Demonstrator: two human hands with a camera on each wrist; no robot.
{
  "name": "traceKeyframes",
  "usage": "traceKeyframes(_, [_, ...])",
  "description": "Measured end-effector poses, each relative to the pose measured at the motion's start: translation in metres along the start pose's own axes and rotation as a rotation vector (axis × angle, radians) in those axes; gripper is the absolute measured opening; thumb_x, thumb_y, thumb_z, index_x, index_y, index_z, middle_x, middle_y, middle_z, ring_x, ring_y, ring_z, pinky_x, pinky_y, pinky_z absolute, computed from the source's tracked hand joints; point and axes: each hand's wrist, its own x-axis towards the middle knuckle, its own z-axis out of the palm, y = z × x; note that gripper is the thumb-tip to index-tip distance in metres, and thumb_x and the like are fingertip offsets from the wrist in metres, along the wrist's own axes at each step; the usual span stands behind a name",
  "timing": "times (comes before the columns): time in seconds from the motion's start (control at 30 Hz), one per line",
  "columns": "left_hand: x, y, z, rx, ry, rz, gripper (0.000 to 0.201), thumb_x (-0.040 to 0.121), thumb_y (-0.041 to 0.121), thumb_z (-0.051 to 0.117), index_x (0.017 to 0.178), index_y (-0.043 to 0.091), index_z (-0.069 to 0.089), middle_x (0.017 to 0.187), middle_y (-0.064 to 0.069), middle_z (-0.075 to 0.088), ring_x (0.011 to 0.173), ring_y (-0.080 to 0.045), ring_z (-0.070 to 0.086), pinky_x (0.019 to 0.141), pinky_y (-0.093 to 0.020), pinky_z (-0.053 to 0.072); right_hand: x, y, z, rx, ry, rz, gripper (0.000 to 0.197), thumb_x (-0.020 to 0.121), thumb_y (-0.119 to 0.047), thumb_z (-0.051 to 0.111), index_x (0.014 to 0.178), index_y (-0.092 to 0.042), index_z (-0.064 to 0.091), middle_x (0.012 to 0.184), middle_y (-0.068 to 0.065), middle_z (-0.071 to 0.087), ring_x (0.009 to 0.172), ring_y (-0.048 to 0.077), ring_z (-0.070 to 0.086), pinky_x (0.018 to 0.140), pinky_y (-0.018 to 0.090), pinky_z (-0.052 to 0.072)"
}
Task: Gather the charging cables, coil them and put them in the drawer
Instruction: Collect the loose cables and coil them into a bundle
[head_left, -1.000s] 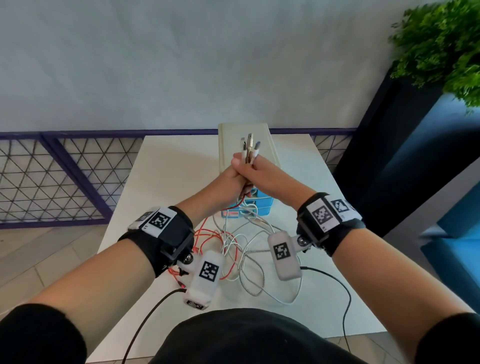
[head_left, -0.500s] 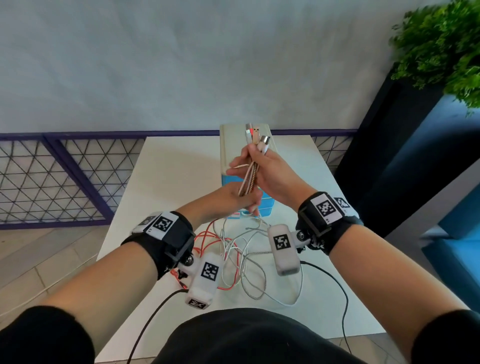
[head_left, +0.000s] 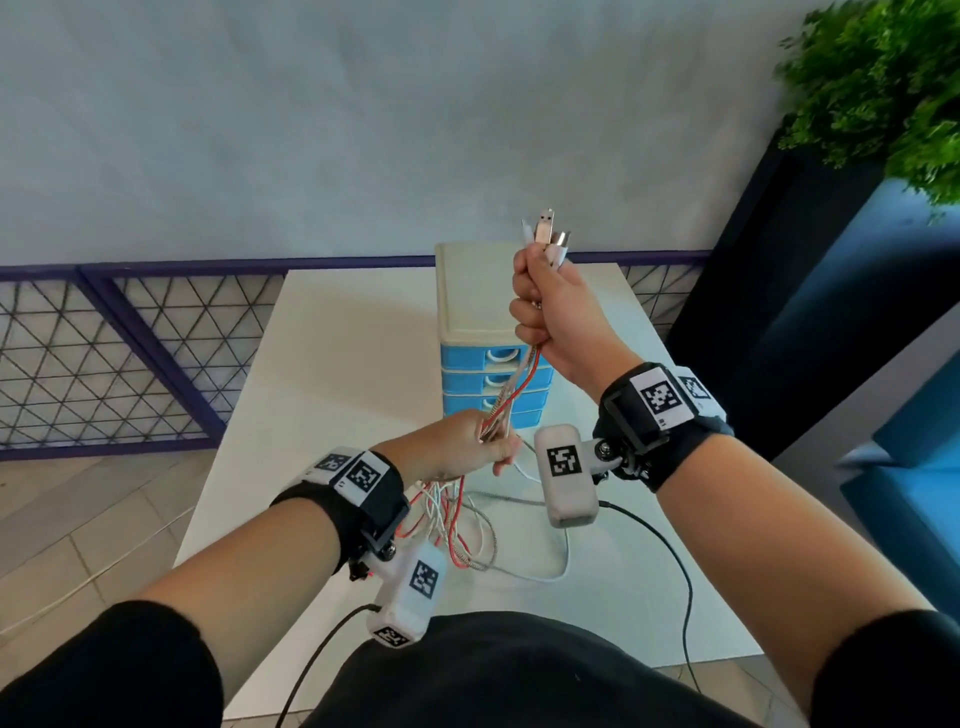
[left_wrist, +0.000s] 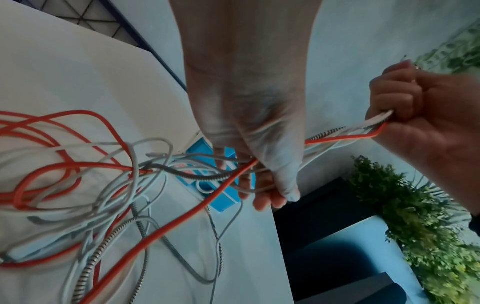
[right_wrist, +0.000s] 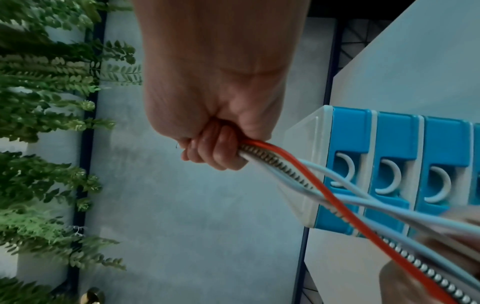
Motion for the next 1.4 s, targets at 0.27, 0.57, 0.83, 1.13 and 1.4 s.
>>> traceKeyframes(0.27, [-0.006, -0.048, 0.025, 0.161, -0.088, -0.195, 0.027, 0.088, 0.029, 0.046, 0.062, 0.025, 0.044, 0.060, 0.007, 0.046, 0.058, -0.012, 0.044, 0.058, -0.023, 0.034, 0.007, -0.016, 0.007, 0.037, 0.068, -0.074, 0.032, 0.104, -0.032, 0.037, 0.077, -0.018, 0.047, 0.054, -0.009, 0.030, 0.038, 0.002, 0.020, 0.033, 0.016, 0.017])
traceKeyframes(0.57, [0.005, -0.054, -0.003, -0.057, 0.013, -0.057, 0.102, 0.059, 0.053, 0.081, 0.143, 0.024, 0.030, 0.140, 0.007, 0.045, 0.128, -0.006, 0.043, 0.108, -0.026, 0.033, 0.011, -0.008, 0.002, -0.048, 0.090, 0.000, 0.033, 0.103, -0.034, 0.037, 0.073, -0.021, 0.042, 0.052, -0.009, 0.028, 0.038, 0.004, 0.017, 0.034, 0.016, 0.015])
traceKeyframes(0.83, [0.015, 0.035, -0.039, -0.313, 0.136, 0.218, 0.041, 0.099, 0.042, 0.033, 0.095, 0.009, 0.056, 0.086, 0.000, 0.066, 0.094, -0.016, 0.065, 0.096, -0.029, 0.044, 0.013, 0.009, 0.011, 0.096, 0.103, -0.002, 0.033, 0.104, -0.030, 0.037, 0.075, -0.017, 0.043, 0.052, -0.006, 0.037, 0.040, 0.008, 0.035, 0.040, 0.021, 0.030])
traceKeyframes(1.13, [0.017, 0.042, -0.036, -0.521, 0.068, 0.156, 0.043, 0.100, 0.035, 0.037, 0.070, 0.013, 0.058, 0.053, 0.003, 0.054, 0.050, -0.009, 0.049, 0.060, -0.017, 0.044, 0.008, 0.009, -0.002, 0.220, 0.004, 0.050, 0.038, 0.098, -0.051, 0.040, 0.079, -0.018, 0.048, 0.052, -0.006, 0.024, 0.037, 0.007, 0.022, 0.033, 0.017, 0.026])
traceKeyframes(1.4, [0.015, 0.030, -0.047, -0.241, -0.059, 0.080, 0.052, 0.094, 0.054, 0.038, 0.068, 0.011, 0.052, 0.058, 0.000, 0.049, 0.057, -0.010, 0.056, 0.076, -0.021, 0.046, 0.006, 0.012, -0.011, 0.279, 0.054, 0.115, 0.041, 0.100, -0.051, 0.034, 0.072, -0.022, 0.041, 0.050, -0.009, 0.024, 0.035, 0.004, 0.016, 0.030, 0.017, 0.013])
